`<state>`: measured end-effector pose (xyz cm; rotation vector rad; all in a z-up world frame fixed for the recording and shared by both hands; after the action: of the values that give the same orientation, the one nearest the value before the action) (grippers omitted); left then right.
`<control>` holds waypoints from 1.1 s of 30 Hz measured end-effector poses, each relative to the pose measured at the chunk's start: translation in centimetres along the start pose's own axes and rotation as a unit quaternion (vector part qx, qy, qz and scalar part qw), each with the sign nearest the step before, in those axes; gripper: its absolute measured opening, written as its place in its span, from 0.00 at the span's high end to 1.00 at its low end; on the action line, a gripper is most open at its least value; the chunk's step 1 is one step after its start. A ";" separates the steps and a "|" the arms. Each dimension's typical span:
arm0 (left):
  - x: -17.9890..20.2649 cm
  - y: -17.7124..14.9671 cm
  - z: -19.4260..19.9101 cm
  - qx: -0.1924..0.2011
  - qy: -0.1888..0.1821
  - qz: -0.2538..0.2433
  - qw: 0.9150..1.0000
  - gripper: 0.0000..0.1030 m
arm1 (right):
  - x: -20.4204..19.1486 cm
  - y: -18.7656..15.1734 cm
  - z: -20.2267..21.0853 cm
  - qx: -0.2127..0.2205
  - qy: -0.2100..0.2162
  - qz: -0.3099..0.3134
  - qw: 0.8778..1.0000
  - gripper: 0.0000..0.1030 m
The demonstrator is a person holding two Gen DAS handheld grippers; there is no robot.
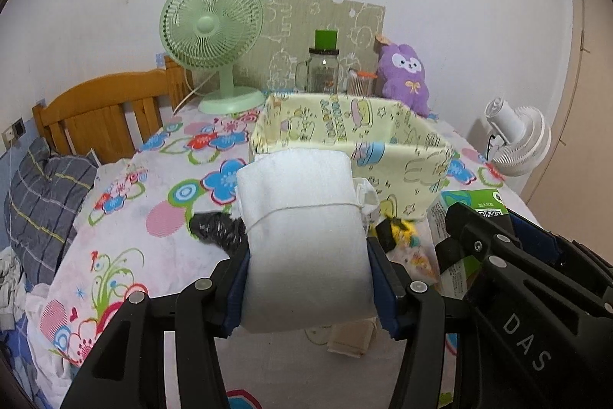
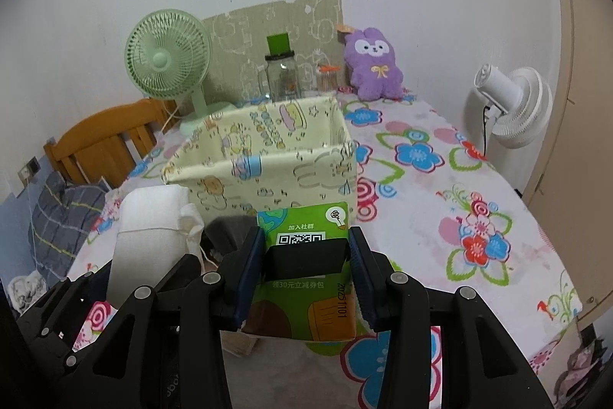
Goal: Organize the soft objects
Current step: 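Carry the white cloth into the fabric box with the left gripper while the right carries the green box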
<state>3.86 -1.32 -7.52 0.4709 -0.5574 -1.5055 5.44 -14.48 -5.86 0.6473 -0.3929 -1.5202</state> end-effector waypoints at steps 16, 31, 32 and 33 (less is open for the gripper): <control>0.7 2.7 3.2 0.040 -0.001 -0.007 0.999 0.45 | 0.0 2.8 3.7 0.039 0.000 0.002 0.999 0.54; 0.8 4.5 3.7 0.053 -0.004 -0.011 0.999 0.45 | -0.3 4.6 4.3 0.055 0.003 0.003 0.998 0.54; 0.8 4.6 3.6 0.052 -0.005 -0.011 0.999 0.45 | -0.3 4.7 4.2 0.055 0.003 0.003 0.998 0.54; 0.8 4.7 3.5 0.052 -0.005 -0.010 0.999 0.45 | -0.3 4.8 4.2 0.055 0.003 0.003 0.998 0.54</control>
<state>5.47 -1.81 -1.82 0.5524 -0.6427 -1.5040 6.64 -15.12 0.35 0.7362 -0.4755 -1.4993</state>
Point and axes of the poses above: each gripper's, at about its wrist camera, not at the fingertips, and z roughly against the way its jaws point, x to its right, y to its top, the point moved 1 cm from there along -z, roughly the way its jaws point, and after that the axes turned 15 degrees about -x, right-handed, at the moved point
